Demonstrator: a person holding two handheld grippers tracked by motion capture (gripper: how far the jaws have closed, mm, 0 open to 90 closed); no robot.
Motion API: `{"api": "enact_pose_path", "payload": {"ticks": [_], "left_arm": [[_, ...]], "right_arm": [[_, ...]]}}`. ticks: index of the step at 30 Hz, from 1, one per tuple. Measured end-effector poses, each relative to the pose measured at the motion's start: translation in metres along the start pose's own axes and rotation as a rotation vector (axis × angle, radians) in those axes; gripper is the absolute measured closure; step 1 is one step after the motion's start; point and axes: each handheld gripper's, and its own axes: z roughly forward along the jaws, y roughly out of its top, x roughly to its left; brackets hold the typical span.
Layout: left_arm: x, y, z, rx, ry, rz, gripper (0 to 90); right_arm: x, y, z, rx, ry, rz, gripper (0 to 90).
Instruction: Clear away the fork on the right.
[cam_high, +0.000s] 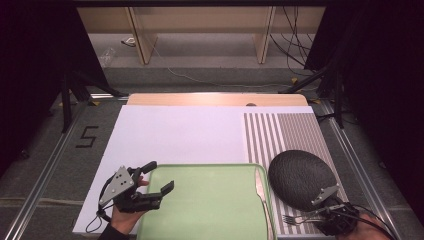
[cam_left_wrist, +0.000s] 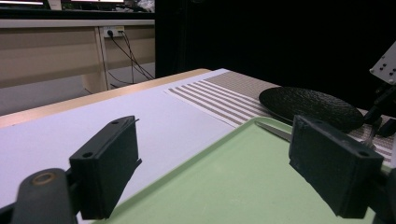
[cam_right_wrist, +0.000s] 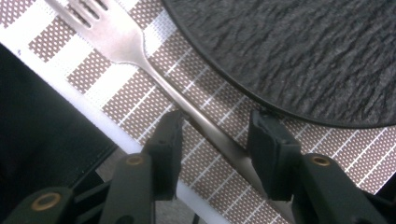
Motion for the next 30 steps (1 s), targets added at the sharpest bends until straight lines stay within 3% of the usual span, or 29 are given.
{"api": "enact_pose_path", "payload": {"ticks": [10, 19, 30], "left_arm": [[0.000, 0.000, 0.000, 0.001, 0.001, -0.002, 15.6], [0.000, -0.001, 0.000, 0.003, 0.000, -0.002, 15.6], [0.000, -0.001, 0.000, 0.004, -0.002, 0.000, 15.7]], "right_arm": [[0.005, 0.009, 0.000, 0.054, 0.003, -0.082, 67.4], [0.011, 0.016, 0.000, 0.103, -0.010, -0.231, 74.3], [0.015, 0.019, 0.001, 0.128, -0.011, -0.338, 78.6]]}}
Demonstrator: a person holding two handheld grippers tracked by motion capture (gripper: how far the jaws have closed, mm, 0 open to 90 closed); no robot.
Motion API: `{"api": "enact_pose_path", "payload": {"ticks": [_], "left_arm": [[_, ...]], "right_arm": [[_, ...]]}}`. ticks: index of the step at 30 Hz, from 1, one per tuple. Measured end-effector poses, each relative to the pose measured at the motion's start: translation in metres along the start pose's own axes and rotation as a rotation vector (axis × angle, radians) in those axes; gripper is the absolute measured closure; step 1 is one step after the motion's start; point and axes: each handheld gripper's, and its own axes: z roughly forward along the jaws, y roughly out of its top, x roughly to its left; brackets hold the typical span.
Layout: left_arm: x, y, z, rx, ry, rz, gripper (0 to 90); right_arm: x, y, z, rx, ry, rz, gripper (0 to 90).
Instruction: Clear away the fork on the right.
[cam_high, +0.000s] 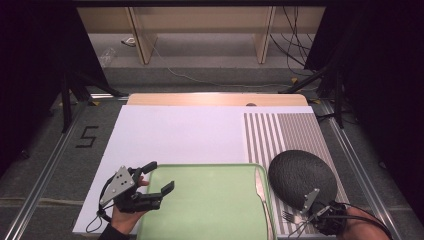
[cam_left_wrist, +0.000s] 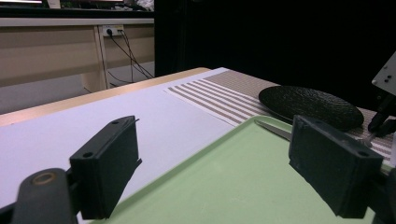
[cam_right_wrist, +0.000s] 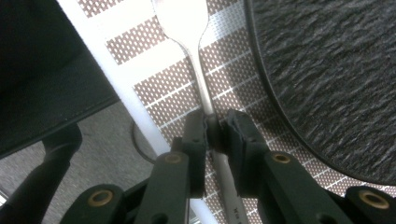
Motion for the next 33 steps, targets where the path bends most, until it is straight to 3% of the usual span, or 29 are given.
{"api": "enact_pose_path", "payload": {"ticks": [8, 19, 25, 31, 33], "left_arm": [[0.000, 0.000, 0.000, 0.002, 0.001, 0.002, 15.7], [0.000, 0.000, 0.000, 0.005, 0.000, 0.005, 15.7], [0.000, 0.000, 0.000, 0.004, 0.000, 0.005, 15.7], [0.000, 0.000, 0.000, 0.000, 0.001, 0.003, 15.7], [0.000, 0.000, 0.000, 0.001, 0.001, 0.003, 15.7]], "right_arm": [[0.002, 0.003, 0.000, 0.024, -0.021, -0.071, 83.3], [0.002, 0.002, -0.001, 0.013, -0.023, -0.091, 84.4], [0.004, 0.001, -0.008, -0.069, 0.019, -0.095, 84.5], [0.001, 0.002, -0.019, -0.224, 0.066, -0.069, 84.6], [0.001, 0.002, -0.024, -0.278, 0.091, -0.040, 84.6]]}}
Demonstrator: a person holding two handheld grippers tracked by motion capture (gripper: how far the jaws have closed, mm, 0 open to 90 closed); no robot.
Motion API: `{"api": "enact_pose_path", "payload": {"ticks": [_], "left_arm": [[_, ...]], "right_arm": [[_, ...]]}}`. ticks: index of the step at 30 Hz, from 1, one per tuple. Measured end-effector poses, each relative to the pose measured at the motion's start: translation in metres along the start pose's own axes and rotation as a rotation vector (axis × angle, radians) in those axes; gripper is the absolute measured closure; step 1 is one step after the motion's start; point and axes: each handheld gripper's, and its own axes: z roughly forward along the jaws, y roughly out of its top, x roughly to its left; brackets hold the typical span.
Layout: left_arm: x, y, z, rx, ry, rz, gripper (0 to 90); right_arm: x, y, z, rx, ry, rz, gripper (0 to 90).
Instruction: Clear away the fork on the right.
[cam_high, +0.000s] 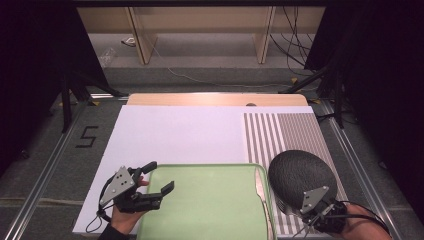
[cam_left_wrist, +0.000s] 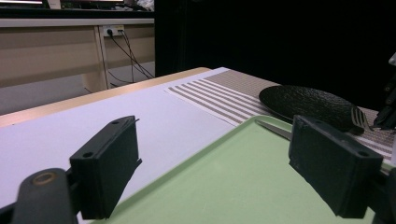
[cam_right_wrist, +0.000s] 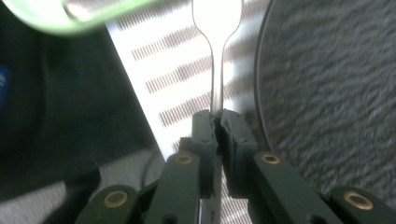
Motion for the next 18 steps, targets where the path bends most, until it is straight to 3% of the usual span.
{"api": "enact_pose_path", "payload": {"ticks": [7, 12, 18], "left_arm": [[0.000, 0.000, 0.000, -0.002, 0.002, 0.001, 15.7], [0.000, 0.000, 0.000, -0.002, 0.002, 0.000, 15.7], [0.000, 0.000, -0.001, -0.004, 0.003, -0.001, 15.7]], "right_arm": [[0.002, 0.006, -0.007, -0.108, 0.035, 0.020, 84.6], [-0.001, 0.013, -0.012, -0.235, 0.078, 0.082, 84.7], [-0.008, 0.019, -0.013, -0.338, 0.132, 0.181, 84.7]]}}
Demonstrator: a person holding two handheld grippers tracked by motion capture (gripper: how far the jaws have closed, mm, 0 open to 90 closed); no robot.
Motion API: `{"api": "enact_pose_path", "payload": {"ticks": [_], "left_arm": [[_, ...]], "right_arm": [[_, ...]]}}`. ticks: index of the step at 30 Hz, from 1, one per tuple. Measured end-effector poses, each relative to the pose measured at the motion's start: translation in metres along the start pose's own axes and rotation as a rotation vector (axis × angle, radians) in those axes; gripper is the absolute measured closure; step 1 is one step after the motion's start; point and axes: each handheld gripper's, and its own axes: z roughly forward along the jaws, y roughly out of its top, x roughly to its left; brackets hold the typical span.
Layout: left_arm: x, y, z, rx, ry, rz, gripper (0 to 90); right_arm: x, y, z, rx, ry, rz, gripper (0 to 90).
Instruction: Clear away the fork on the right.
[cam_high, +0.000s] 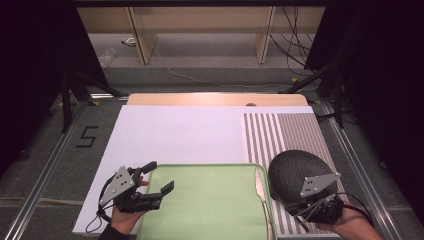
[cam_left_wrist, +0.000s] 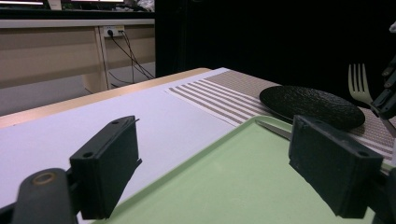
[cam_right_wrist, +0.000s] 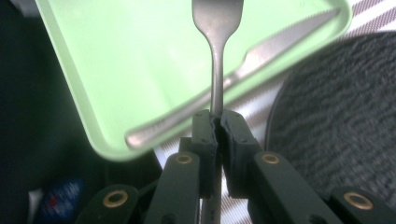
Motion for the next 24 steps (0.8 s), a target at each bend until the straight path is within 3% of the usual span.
{"api": "enact_pose_path", "payload": {"ticks": [5, 11, 16, 24], "left_arm": [[0.000, 0.000, 0.000, -0.001, 0.000, -0.001, 15.7], [0.000, 0.000, 0.000, 0.001, 0.000, -0.001, 15.7], [0.000, 0.000, 0.001, 0.001, 0.000, -0.002, 15.7], [0.000, 0.000, 0.000, -0.002, -0.001, -0.001, 15.7]], "right_arm": [[-0.005, 0.005, 0.003, -0.072, 0.056, 0.087, 84.7], [-0.004, 0.014, 0.008, -0.120, 0.069, 0.136, 84.7], [0.001, 0.028, 0.014, -0.134, 0.078, 0.142, 84.6], [0.014, 0.050, 0.030, -0.108, 0.119, 0.104, 84.6]]}}
